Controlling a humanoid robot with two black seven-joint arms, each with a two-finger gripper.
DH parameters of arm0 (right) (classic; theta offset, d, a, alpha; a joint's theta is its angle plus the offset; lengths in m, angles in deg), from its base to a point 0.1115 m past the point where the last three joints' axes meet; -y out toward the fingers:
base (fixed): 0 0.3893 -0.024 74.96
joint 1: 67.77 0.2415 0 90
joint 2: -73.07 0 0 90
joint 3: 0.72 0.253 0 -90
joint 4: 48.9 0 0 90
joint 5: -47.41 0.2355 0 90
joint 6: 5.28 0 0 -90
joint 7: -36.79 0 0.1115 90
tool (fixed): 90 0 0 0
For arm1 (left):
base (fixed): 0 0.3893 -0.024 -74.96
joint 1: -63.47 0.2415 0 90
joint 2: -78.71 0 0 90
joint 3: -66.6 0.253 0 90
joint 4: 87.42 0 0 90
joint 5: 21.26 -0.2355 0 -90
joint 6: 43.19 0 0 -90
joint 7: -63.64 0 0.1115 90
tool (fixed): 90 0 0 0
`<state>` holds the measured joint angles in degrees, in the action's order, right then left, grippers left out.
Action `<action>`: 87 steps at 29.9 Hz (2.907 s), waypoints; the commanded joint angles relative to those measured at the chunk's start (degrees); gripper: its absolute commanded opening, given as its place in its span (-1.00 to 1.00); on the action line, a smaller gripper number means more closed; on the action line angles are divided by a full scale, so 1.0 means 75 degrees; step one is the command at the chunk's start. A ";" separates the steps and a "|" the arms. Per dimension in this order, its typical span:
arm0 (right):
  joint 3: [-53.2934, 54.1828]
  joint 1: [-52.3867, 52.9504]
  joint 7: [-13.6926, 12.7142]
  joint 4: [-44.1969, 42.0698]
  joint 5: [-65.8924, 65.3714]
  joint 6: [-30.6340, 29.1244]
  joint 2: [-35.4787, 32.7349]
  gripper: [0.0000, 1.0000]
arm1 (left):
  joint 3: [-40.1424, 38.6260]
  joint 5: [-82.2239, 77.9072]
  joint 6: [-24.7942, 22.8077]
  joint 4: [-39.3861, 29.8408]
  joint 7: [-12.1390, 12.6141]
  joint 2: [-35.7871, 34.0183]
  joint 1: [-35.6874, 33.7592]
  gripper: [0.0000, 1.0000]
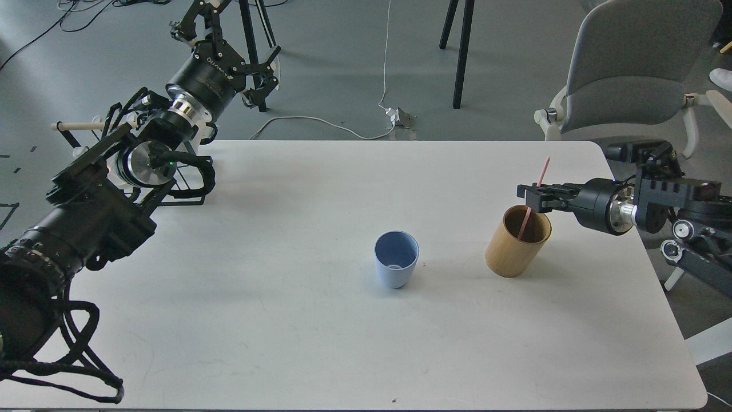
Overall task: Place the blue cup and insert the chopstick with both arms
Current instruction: 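Reach the right gripper to the pink stick in the tan cup and grasp it, then pull the pink stick up out of the tan cup with the right gripper, then move the pink stick over the blue cup and lower it inside, then release the pink stick and withdraw the right gripper from the blue cup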
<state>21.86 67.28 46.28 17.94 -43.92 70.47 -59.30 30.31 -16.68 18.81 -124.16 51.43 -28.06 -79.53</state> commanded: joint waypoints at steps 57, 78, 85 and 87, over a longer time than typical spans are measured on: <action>-0.0315 0.2887 -0.0292 0.0780 0.0388 -0.1229 0.1441 -0.99 | 0.0021 -0.0001 0.0000 0.0059 -0.0001 -0.0154 0.0001 0.98; -0.0713 0.2008 -0.0292 0.0218 0.0259 -0.1053 0.2626 -0.89 | 0.0033 -0.0013 0.0000 0.0070 -0.0001 -0.0143 0.0024 0.98; -0.0725 0.1903 -0.0281 0.0218 0.0259 -0.1030 0.2567 -0.77 | 0.0010 -0.0001 0.0000 0.0070 -0.0001 -0.0143 0.0165 0.98; -0.0725 0.1868 -0.0281 0.0229 0.0259 -0.1030 0.2544 -0.65 | 0.0010 -0.0013 0.0000 0.0070 -0.0001 -0.0143 0.0165 0.98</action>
<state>16.41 81.70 44.12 19.49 -41.98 62.76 -39.91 30.44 -16.75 18.82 -123.63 51.43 -29.13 -78.34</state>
